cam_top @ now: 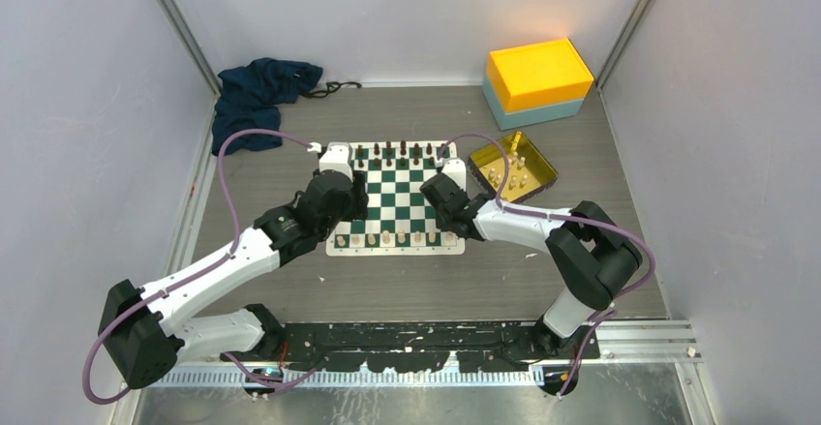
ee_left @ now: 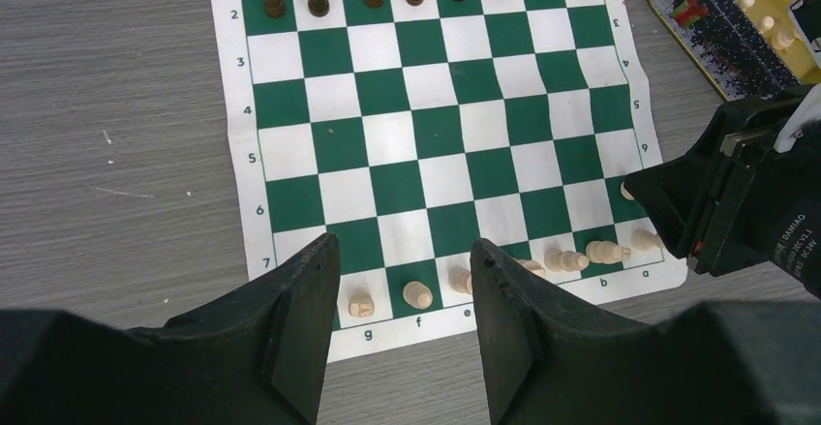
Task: Set up the chess pieces on the board
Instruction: Place the chess piece on the chessboard.
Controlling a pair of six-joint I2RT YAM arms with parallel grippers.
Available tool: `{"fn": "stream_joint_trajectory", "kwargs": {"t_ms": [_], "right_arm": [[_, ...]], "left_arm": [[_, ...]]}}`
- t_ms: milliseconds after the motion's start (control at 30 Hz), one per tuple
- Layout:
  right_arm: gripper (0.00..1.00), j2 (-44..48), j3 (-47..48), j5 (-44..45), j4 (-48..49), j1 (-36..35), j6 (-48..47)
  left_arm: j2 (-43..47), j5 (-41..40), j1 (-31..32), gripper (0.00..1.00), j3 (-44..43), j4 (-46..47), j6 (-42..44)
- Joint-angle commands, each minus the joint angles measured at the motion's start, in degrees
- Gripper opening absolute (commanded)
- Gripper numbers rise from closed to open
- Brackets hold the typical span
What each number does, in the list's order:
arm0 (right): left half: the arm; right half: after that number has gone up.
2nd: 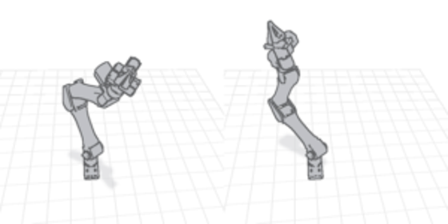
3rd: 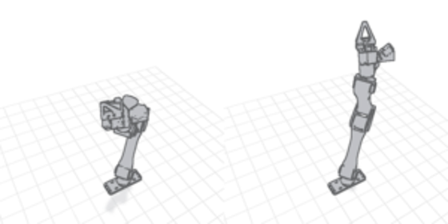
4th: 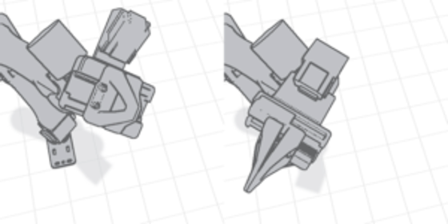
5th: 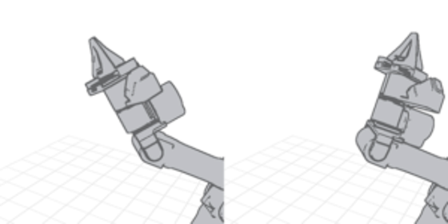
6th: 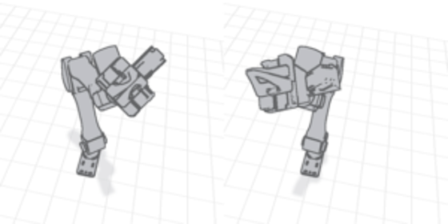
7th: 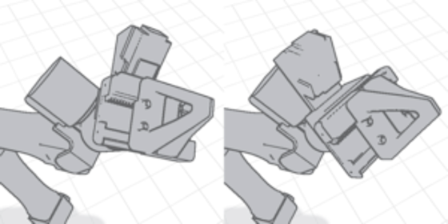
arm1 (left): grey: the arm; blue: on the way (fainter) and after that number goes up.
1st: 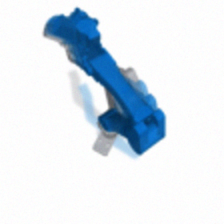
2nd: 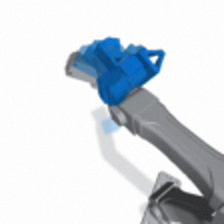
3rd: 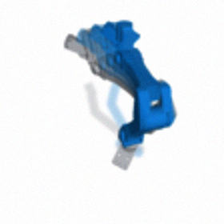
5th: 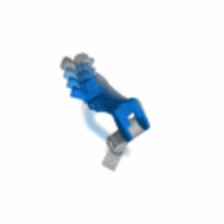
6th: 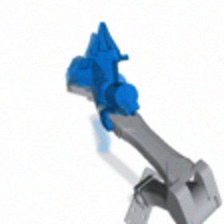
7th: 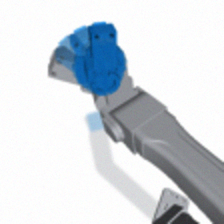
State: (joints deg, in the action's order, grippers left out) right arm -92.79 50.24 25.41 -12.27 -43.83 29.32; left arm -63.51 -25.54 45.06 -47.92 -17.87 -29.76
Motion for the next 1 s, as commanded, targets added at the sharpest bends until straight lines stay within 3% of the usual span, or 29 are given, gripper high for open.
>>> {"fn": "stream_joint_trajectory", "kwargs": {"t_ms": [0, 367, 633, 967], "right_arm": [[0.01, 0.4, -0.5, 0.5, 2.9, -0.5, 1.4], [0.01, 0.4, -1.0, 0.3, 3.0, -0.7, 1.6], [0.31, 0.5, -1.0, 0.6, 2.3, -0.9, 1.8], [0.41, 2.2, 1.8, 1.7, -0.3, -1.0, 0.2]], "left_arm": [[1.1, -1.3, 0.2, 0.53, -0.3, 1.8, 0.0], [0.8, -1.2, 0.3, 0.53, -0.4, 2.0, -0.1], [0.8, -1.2, 0.3, 0.54, -0.3, 2.0, 0.0], [0.8, -1.3, 0.2, 0.55, -0.5, 1.9, -0.1]]}}
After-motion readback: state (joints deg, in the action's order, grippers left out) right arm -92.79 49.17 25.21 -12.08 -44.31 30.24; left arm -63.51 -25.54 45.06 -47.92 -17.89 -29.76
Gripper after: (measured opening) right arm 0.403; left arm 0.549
